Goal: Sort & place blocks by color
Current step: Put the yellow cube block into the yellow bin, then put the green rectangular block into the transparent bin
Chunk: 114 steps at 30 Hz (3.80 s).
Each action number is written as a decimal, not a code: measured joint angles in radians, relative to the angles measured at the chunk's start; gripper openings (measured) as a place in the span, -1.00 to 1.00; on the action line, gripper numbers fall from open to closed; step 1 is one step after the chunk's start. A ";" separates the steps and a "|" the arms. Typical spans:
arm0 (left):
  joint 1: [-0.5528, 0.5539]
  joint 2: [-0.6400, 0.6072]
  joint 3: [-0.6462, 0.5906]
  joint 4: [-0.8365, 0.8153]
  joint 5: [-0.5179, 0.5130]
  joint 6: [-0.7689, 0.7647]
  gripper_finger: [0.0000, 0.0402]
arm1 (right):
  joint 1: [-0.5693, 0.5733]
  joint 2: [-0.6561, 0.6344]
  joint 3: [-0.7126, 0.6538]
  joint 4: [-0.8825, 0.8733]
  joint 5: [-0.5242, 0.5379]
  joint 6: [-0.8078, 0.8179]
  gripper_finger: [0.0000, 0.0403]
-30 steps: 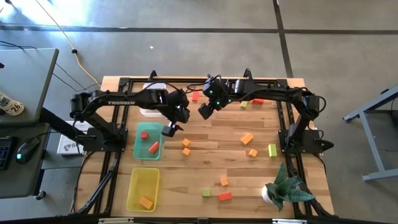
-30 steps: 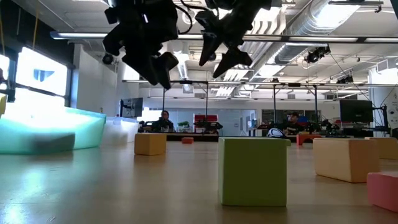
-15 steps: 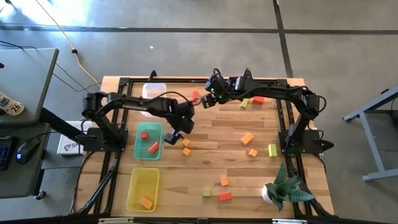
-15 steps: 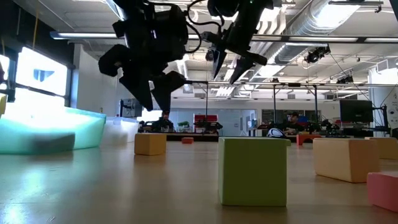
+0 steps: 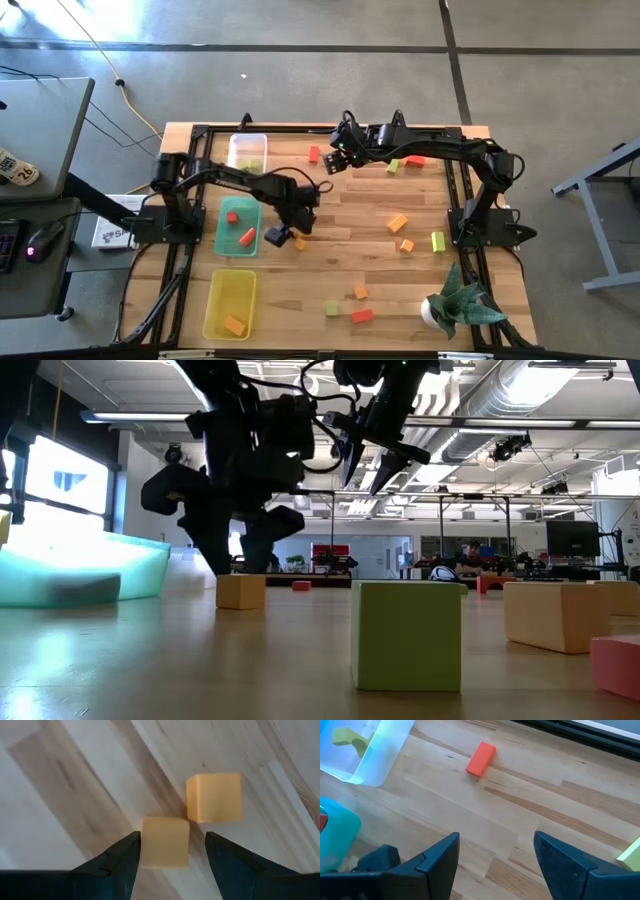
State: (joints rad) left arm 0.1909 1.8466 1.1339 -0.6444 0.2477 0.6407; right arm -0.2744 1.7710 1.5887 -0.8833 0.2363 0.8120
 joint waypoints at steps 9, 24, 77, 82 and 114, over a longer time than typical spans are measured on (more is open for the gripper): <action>-0.011 0.009 0.000 0.029 -0.017 -0.001 -0.05 | 0.000 0.000 0.000 -0.001 0.000 0.000 0.21; -0.010 -0.015 0.001 -0.092 -0.057 -0.094 -0.50 | 0.000 0.000 0.000 -0.009 -0.003 -0.008 0.21; -0.873 -0.308 -0.001 -0.496 -0.161 -1.529 -0.42 | 0.000 0.000 0.000 -0.041 -0.114 -0.368 0.21; -0.871 -0.246 -0.001 -0.458 -0.154 -1.528 -0.42 | 0.000 0.000 0.000 -0.044 -0.114 -0.368 0.21; -0.742 -0.331 0.000 -0.441 -0.122 -1.538 0.10 | 0.000 0.000 0.000 -0.061 -0.113 -0.425 0.21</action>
State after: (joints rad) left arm -0.5510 1.5157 1.1339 -1.0851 0.1260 -0.8974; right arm -0.2741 1.7714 1.5890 -0.9447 0.1234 0.3866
